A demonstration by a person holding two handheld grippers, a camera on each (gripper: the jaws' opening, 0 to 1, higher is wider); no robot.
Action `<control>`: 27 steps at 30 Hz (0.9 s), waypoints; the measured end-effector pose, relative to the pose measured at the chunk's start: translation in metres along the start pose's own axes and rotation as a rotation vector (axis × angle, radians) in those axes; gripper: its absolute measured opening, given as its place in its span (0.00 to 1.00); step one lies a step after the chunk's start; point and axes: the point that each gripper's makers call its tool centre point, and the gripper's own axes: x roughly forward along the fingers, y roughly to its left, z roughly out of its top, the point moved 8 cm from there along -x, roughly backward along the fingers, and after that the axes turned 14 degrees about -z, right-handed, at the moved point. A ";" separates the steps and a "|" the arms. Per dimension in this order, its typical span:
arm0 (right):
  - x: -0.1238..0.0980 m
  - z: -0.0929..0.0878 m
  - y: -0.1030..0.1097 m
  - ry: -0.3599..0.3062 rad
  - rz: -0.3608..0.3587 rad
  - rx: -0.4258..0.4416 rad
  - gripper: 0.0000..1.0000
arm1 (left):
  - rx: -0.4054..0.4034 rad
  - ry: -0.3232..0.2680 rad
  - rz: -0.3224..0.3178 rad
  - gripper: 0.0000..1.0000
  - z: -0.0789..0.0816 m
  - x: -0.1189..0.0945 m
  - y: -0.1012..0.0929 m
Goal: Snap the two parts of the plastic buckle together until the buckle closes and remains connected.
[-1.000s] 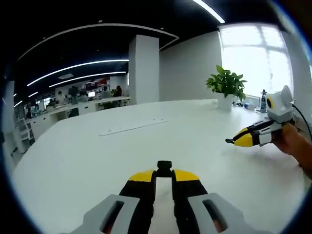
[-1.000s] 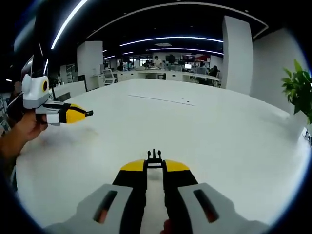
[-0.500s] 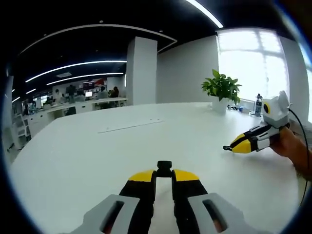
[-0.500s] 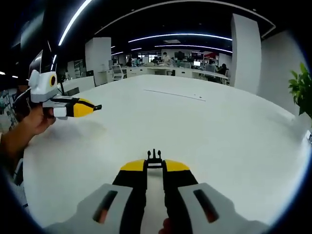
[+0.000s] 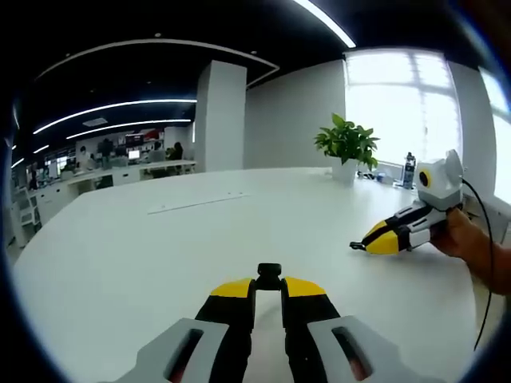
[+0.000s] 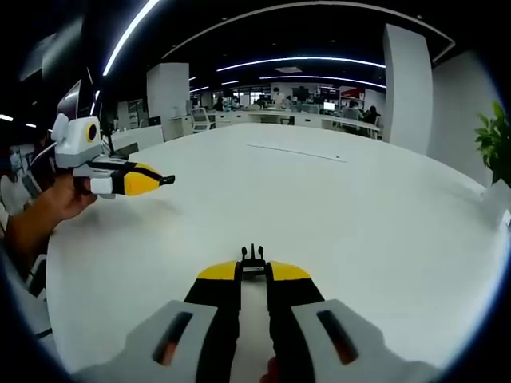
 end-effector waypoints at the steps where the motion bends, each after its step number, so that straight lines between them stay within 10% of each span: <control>1: -0.001 -0.001 0.000 0.000 0.000 0.000 0.13 | 0.001 0.001 -0.001 0.12 0.000 0.000 0.001; 27: -0.027 -0.012 0.017 -0.054 -0.007 -0.033 0.13 | 0.023 -0.011 -0.004 0.12 -0.014 -0.015 -0.018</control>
